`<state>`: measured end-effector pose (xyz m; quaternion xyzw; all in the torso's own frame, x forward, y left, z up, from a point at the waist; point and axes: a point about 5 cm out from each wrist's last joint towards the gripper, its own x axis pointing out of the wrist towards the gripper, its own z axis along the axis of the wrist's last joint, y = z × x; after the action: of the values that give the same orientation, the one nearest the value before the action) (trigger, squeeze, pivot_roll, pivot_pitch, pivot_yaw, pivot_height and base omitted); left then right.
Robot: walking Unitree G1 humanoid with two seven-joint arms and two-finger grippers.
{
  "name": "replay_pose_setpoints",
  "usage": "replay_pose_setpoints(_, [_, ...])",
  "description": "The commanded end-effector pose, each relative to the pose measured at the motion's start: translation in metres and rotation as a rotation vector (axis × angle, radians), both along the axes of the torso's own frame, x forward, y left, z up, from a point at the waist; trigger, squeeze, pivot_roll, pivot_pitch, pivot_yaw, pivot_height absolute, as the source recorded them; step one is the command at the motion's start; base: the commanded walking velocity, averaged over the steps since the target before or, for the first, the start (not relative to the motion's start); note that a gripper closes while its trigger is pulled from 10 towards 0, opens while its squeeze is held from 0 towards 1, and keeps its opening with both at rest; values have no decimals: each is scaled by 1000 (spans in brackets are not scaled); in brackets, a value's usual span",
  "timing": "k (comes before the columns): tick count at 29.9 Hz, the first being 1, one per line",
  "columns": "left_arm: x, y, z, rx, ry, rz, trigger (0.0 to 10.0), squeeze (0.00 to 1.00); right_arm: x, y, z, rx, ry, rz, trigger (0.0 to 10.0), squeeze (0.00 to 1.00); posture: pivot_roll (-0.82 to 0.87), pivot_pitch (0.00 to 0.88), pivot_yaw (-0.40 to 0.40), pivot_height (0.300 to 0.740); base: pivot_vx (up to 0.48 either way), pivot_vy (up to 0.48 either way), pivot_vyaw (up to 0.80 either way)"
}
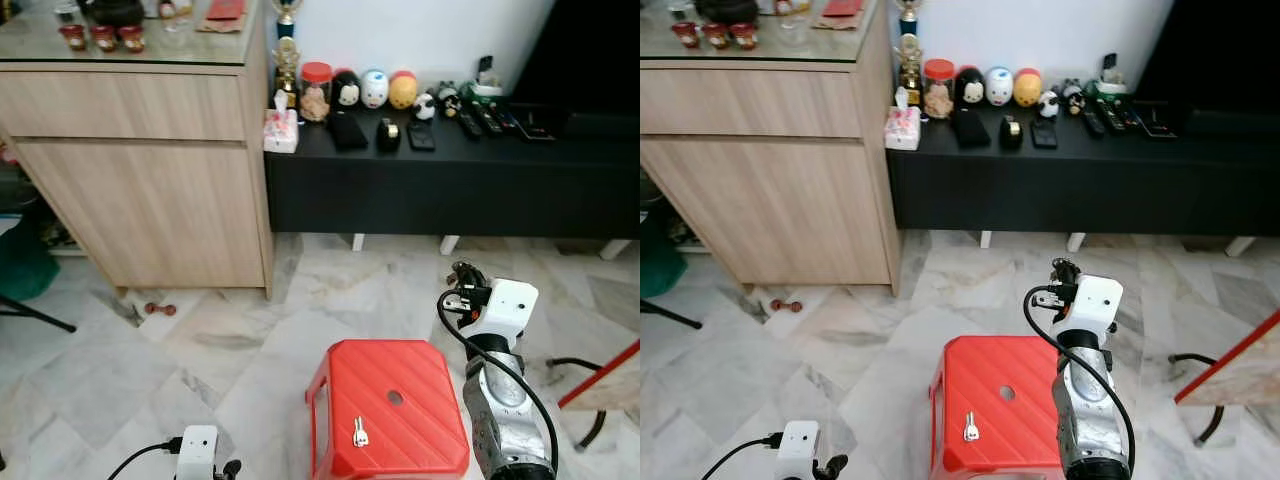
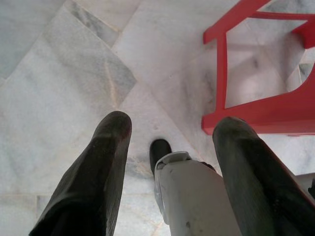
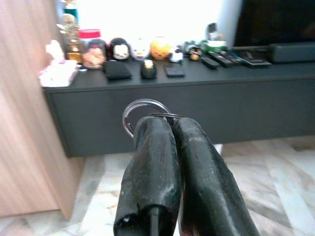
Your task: Hang keys on a hook
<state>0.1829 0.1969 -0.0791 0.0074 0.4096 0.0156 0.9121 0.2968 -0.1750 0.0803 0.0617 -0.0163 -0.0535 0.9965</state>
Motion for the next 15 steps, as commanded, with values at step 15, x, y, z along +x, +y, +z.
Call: replay_pose_setpoints(15, [-5,-3,-3,8,30,-8,10000,0,-2,-6,-6,2,44,-18,10000,0,19,0,-83,740,0,-359,0])
